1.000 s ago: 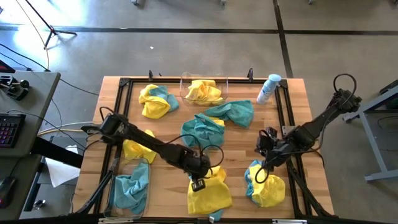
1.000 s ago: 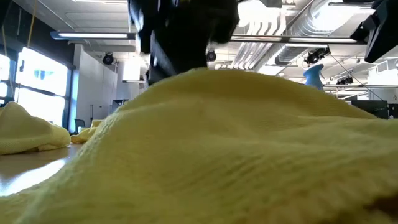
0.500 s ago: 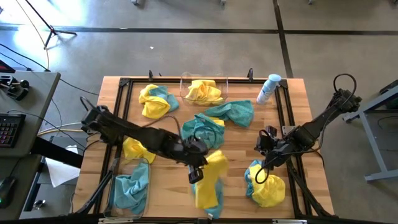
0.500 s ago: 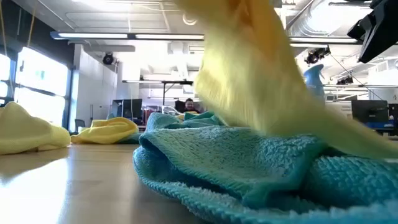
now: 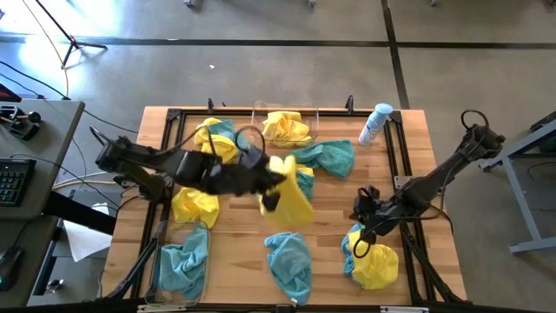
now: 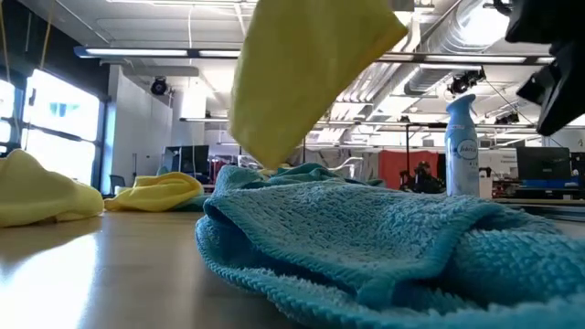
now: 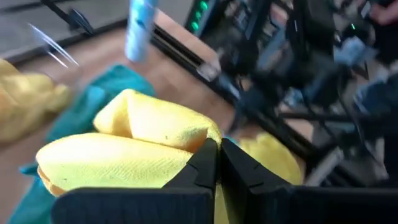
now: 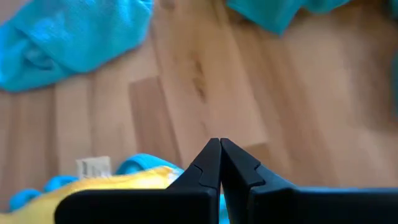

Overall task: Sort microfiber towel by color & place in baskets
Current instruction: Put the yellow microfiber towel into the top transparent bin

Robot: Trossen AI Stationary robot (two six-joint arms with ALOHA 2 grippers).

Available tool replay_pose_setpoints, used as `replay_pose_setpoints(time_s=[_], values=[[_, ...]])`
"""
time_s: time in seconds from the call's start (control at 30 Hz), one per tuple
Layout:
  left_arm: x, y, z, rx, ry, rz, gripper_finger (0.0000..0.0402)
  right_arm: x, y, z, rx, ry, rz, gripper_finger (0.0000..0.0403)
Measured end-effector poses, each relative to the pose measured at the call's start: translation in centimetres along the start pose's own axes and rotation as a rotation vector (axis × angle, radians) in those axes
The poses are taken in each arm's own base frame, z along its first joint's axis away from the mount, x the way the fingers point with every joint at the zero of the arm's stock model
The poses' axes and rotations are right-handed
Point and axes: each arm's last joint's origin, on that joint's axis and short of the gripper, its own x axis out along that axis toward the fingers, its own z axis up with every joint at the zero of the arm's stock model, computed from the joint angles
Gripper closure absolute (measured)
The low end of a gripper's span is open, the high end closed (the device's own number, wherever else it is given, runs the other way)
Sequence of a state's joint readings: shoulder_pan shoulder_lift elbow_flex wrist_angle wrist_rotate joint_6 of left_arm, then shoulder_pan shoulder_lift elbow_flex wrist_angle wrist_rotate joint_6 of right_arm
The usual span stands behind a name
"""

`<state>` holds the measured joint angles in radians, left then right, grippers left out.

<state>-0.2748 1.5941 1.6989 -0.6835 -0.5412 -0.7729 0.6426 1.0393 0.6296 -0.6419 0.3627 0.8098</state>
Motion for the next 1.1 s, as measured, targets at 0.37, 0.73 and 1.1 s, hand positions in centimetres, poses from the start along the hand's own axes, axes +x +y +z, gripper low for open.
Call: replay_pose_setpoints(time_s=[0.37,0.73,1.1], values=[[2.5,7.9,8.4,0.045,-0.162,0.157,0.0401,1.8,0.1,-0.4,0.149,-0.105,0.103,0.0403],[2.2,17.0,16.2,0.077,-0.345,0.309,0.0401,2.2,-1.2,0.7,0.279,-0.17,0.014,0.0403],[10.7,17.5,13.1,0.034,-0.123,0.229,0.0401,2.7,-2.6,1.7,0.362,-0.187,-0.038,0.0403]])
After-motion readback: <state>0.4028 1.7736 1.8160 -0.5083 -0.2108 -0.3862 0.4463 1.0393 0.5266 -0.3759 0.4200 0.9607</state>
